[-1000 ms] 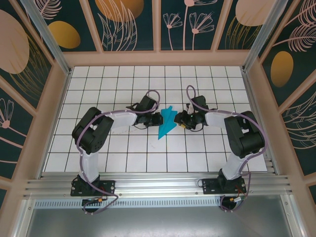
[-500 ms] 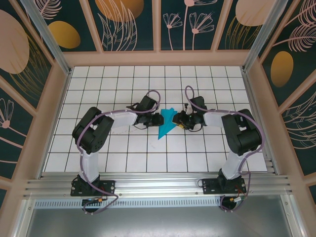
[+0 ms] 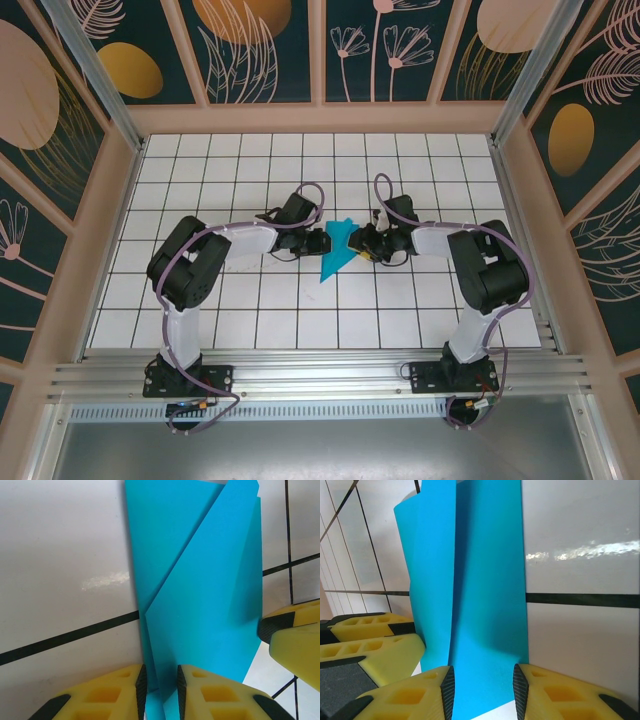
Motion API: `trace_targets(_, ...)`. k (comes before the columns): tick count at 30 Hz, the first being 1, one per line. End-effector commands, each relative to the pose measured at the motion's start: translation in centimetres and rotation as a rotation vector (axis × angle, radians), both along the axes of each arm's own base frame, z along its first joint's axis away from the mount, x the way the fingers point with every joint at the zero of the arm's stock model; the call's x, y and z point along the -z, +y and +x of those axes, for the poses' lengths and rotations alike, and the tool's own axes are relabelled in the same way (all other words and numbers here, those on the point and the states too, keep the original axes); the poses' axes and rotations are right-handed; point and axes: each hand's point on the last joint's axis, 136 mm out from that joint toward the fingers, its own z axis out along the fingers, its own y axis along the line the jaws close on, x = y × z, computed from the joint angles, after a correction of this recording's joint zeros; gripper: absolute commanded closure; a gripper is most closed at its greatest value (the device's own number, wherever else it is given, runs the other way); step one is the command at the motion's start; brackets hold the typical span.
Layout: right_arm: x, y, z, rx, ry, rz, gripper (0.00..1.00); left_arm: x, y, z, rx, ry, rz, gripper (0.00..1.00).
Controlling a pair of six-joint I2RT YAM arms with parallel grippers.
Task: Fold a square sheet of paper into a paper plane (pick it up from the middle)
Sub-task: Turn over the paper at the center of the table.
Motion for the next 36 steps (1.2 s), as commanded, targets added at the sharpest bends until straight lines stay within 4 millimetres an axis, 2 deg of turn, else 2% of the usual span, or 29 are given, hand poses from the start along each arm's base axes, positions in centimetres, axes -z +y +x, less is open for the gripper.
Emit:
trace_targets(1, -0.8, -0.3, 0.6, 0.01, -0.032, -0.046, 0.61, 1.2, -0.2, -1.0, 0.032, 0.048, 0.013, 0.74)
trace_targets(5, -1.3, -1.4, 0.8, 0.044, -0.046, -0.1, 0.59, 1.5, 0.1, -1.0, 0.022, 0.058, 0.02, 0.74)
trace_targets(10, 0.0, -1.8, 0.3, 0.064, 0.002, -0.117, 0.58, 1.5, -0.1, -1.1, 0.016, 0.066, 0.005, 0.74)
trace_targets(16, 0.9, -0.9, -0.1, 0.068, 0.045, -0.087, 0.58, 1.5, -0.2, -1.3, 0.019, 0.076, -0.004, 0.74)
trace_targets(21, 0.9, 0.4, -0.2, 0.055, 0.053, -0.049, 0.58, 1.6, -0.5, -1.4, 0.024, 0.087, -0.014, 0.74)
trace_targets(36, -1.2, 1.6, 0.9, 0.04, 0.001, 0.031, 0.58, 2.0, -0.8, -2.1, 0.037, 0.116, -0.032, 0.74)
